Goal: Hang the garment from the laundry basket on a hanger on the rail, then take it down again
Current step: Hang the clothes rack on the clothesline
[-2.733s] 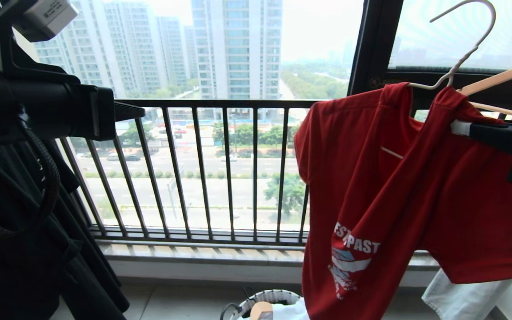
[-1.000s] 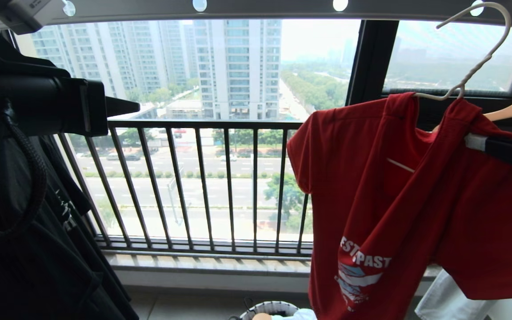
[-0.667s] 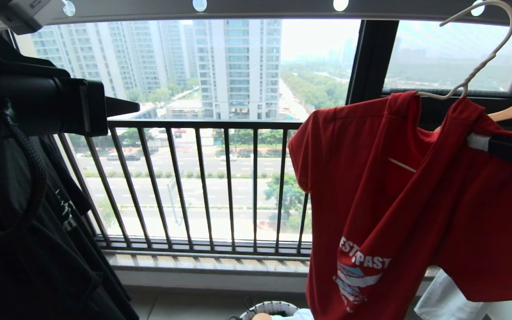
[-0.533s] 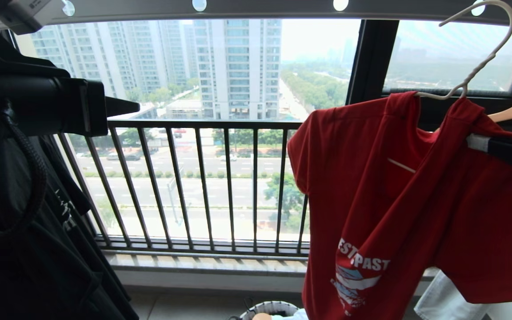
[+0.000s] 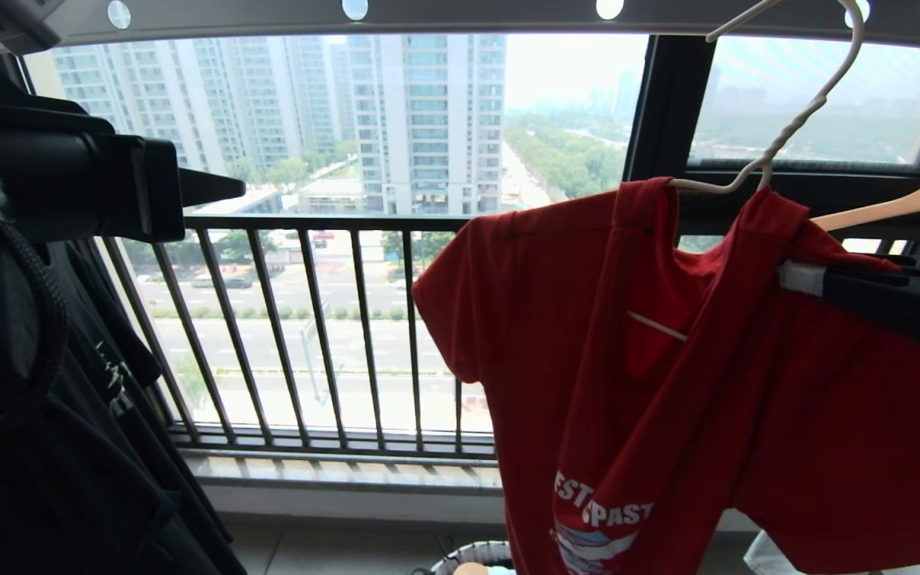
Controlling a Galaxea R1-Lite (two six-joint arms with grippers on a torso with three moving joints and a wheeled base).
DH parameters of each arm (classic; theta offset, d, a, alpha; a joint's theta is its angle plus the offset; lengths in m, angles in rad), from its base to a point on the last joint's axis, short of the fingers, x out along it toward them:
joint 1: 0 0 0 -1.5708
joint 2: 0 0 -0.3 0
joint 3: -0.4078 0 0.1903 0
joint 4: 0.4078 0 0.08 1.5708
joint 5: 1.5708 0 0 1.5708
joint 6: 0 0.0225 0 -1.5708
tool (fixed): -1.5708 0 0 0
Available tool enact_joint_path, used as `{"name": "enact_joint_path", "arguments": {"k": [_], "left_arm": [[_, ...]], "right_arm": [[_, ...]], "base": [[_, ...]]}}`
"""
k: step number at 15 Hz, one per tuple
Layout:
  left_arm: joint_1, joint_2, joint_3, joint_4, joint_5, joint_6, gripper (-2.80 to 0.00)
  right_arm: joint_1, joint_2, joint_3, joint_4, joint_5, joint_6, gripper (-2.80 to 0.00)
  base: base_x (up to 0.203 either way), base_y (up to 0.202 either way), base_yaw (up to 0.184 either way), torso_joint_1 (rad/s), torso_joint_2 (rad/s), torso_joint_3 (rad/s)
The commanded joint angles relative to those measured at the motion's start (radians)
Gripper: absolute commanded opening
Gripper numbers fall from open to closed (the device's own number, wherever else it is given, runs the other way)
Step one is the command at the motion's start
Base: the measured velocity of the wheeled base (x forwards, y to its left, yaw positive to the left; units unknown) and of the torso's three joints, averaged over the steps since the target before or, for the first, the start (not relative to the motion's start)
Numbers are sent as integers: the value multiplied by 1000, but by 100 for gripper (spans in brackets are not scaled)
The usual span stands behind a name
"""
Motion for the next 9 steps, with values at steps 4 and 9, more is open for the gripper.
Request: {"name": "enact_joint_path", "arguments": {"k": [4, 9], "left_arm": [[1, -13, 0, 1, 1, 0, -280], [1, -28, 8, 0, 1, 0, -280]], "right_arm": [[126, 140, -43, -94, -171, 22, -280], [151, 243, -152, -149, -268, 23, -280]], "base": [[0, 0, 0, 0, 0, 0], [0, 0, 0, 0, 0, 0]]}}
